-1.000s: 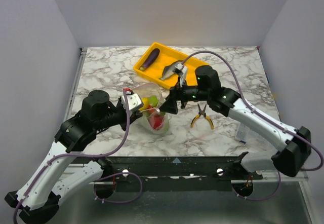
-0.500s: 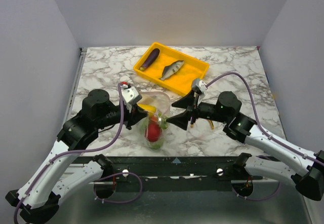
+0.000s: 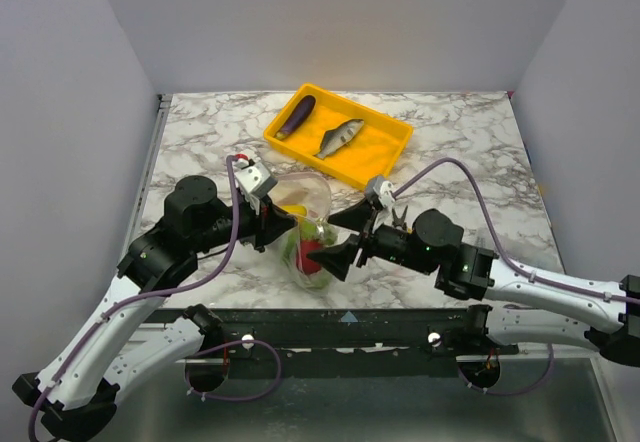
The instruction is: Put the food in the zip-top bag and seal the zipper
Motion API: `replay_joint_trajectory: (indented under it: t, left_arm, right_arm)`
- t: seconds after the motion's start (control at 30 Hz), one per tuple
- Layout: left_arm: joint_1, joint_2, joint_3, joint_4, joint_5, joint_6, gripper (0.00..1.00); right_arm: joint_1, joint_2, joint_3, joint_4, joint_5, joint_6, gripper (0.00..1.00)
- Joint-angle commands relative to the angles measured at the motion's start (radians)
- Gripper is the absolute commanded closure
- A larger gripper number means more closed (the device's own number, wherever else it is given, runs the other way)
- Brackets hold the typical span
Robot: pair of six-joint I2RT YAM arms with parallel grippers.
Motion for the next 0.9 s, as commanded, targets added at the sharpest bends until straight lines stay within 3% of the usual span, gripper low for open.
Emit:
replay_joint_trajectory:
  t: [0.0,0.07,0.23,0.3,0.4,0.53,0.67,0.77,0.87]
  left_arm:
    - [-0.005,-0.005,-0.013,0.116,0.017,-0.073,1.00]
    - [-0.005,-0.007,-0.018,0.125,0.017,-0.085,1.00]
    - [-0.006,-0.015,0.003,0.106,0.004,-0.095,1.00]
    - [-0.005,-0.027,0.015,0.073,-0.003,-0.076,1.00]
    - [-0.005,-0.049,0.022,0.037,0.002,-0.035,0.96]
    - [-0.005,-0.071,0.067,-0.044,-0.004,0.072,0.72]
    - [-0.006,-0.082,0.130,-0.050,0.051,0.218,0.49]
    - [-0.005,-0.059,0.159,0.011,0.142,0.287,0.34]
    - [-0.005,0.011,0.198,0.046,0.193,0.334,0.25]
  right_arm:
    - [0.105,0.029,-0.050,0.161,0.402,-0.082,0.01]
    - [0.108,0.074,-0.058,0.245,0.421,-0.146,0.06]
    - [0.108,0.132,-0.103,0.420,0.470,-0.232,0.30]
    - [0.102,0.133,-0.104,0.420,0.459,-0.269,0.47]
    - [0.047,0.144,-0.046,0.323,0.293,-0.316,0.71]
    - [-0.119,0.165,0.028,0.220,-0.115,-0.284,0.99]
    - [-0.232,0.248,0.156,0.067,-0.462,-0.250,1.00]
    - [-0.243,0.300,0.230,-0.038,-0.569,-0.271,1.00]
    - [-0.244,0.303,0.253,-0.090,-0.617,-0.315,1.00]
